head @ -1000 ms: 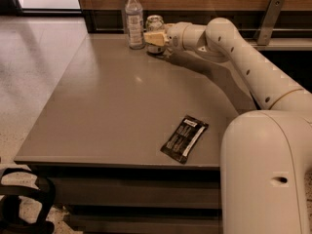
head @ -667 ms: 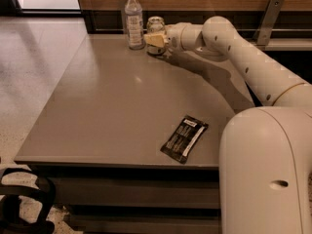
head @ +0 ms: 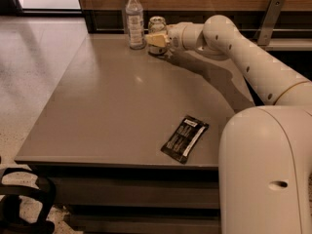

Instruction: Move 7up can near blue plastic bottle

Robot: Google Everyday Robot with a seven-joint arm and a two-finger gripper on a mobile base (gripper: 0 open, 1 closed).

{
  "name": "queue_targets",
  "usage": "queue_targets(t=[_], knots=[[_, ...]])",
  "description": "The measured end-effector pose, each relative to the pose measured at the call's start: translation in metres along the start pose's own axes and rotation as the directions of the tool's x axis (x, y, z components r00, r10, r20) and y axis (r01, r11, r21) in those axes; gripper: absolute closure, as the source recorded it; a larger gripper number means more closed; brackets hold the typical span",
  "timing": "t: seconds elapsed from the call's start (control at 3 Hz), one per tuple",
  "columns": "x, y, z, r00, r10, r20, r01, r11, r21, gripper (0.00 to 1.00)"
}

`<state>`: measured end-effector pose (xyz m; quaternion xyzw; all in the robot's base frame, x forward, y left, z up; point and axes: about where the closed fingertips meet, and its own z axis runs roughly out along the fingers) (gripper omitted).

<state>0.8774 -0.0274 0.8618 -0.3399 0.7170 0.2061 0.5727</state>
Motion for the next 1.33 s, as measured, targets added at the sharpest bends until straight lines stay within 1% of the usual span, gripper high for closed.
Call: queue_targets(t=[0.67, 1.0, 1.33], knots=[[-0.001, 0.0, -0.0002, 1.0, 0.0, 0.0, 0.0, 1.0, 0.0, 0.13], [-0.0004, 0.0027, 0.003, 1.0, 0.001, -0.001, -0.001, 1.0, -0.005, 0.0], [-0.0004, 0.0027, 0.003, 1.0, 0.001, -0.001, -0.001, 1.0, -0.005, 0.0]])
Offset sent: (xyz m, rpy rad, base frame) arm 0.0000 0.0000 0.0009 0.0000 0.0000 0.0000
